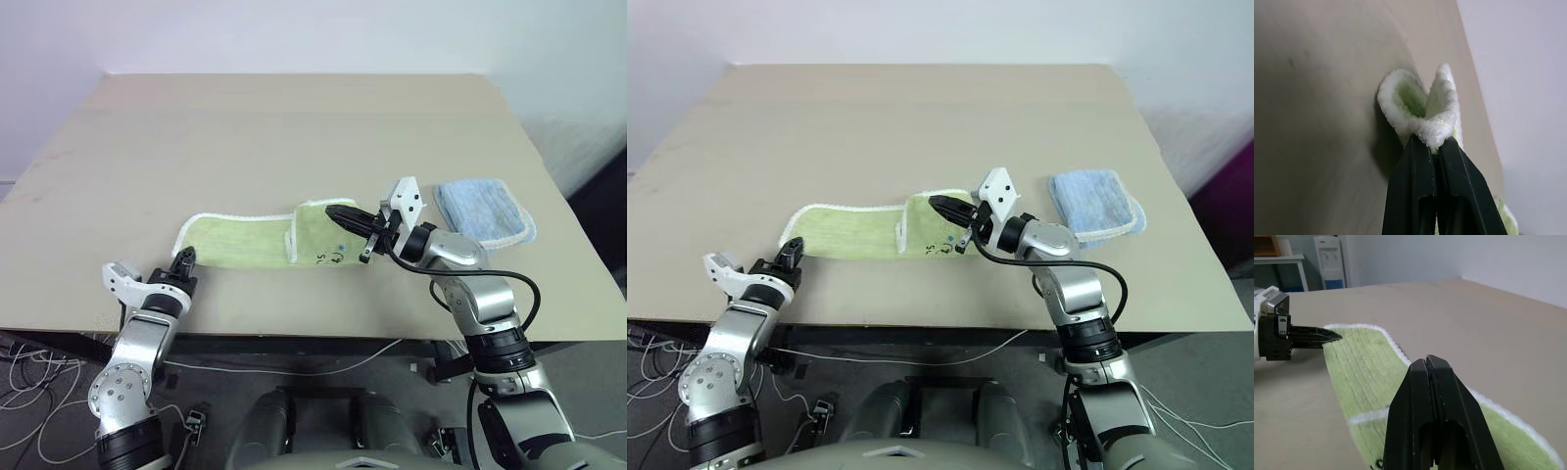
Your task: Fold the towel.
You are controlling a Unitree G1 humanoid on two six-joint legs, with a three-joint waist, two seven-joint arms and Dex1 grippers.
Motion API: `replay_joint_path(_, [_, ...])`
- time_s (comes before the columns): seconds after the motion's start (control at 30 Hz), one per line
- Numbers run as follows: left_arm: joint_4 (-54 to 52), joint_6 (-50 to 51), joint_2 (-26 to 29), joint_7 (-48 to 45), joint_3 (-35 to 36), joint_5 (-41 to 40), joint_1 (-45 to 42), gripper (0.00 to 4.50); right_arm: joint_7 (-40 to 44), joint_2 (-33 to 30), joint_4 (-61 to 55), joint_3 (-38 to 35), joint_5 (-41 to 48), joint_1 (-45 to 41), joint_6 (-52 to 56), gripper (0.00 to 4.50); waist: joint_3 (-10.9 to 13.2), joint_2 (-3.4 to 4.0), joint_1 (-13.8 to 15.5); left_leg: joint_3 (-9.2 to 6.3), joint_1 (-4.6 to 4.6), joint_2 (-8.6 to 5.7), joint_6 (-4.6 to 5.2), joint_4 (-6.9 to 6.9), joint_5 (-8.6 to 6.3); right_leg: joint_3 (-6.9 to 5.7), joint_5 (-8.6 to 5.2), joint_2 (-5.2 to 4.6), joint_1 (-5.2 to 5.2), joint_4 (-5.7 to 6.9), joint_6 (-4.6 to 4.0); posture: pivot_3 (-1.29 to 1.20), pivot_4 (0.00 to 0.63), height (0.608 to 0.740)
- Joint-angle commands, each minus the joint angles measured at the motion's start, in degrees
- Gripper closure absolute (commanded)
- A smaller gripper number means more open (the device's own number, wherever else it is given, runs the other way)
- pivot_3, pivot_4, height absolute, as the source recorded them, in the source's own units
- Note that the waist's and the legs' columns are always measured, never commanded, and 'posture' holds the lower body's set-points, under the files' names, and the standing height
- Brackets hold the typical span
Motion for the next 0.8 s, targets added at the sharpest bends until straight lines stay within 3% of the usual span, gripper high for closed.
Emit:
replay_joint_path(0.03, [0.83, -2.93, 4.76, -2.3, 6.35, 0.86, -0.33, 4.47, -0.13, -0.38, -2.59, -0.23, 0.09, -0.09, -0.79, 4.5, 0.05, -0.08, -0.48, 0.0, -0.02, 0.03, 0.0, -0.03, 0.0, 0.0, 0.0, 0.0, -0.04, 0.0, 0.0, 0.0, 0.15, 0.74])
replay_joint_path(0.23, [2.22, -2.87, 13.28, -6.93, 11.02, 1.63, -1.4, 4.47, -0.19, -0.66, -2.41, -0.46, 0.03, -0.16, -0.85, 4.5, 0.13, -0.17, -1.0, -0.01, -0.06, 0.06, -0.01, -0.14, 0.0, 0.0, -0.03, 0.0, -0.14, -0.02, -0.06, 0.0, 0.15, 0.74])
replay_joint_path(0.43, [-1.85, 0.17, 20.19, -12.45, 6.86, 5.25, -4.17, 4.47, -0.42, -0.72, -1.85, -0.54, -0.13, -0.28, -1.1, 4.5, 0.16, -0.21, -0.84, -0.02, -0.09, 0.03, -0.02, -0.14, -0.01, 0.03, -0.03, -0.08, -0.12, -0.05, -0.06, 0.0, 0.15, 0.74])
replay_joint_path(0.67, [-11.27, 5.27, 24.11, -23.15, -11.26, 15.9, -8.7, 4.47, -1.2, -0.39, -1.63, -0.61, -0.5, -0.14, -1.45, 4.5, 0.17, -0.19, -0.99, 0.0, -0.13, -0.03, -0.04, -0.33, -0.01, 0.05, -0.02, -0.15, -0.15, -0.22, -0.05, 0.0, 0.15, 0.74])
replay_joint_path(0.8, [-13.78, 4.96, 26.44, -31.39, -24.75, 27.88, -10.84, 4.47, -2.09, -0.41, -2.1, -0.83, -0.67, 0.24, -1.49, 4.5, 0.18, -0.18, -1.18, 0.07, -0.15, -0.03, -0.17, -0.79, 0.08, 0.13, -0.01, -0.1, -0.38, -0.39, -0.05, 0.0, 0.15, 0.74])
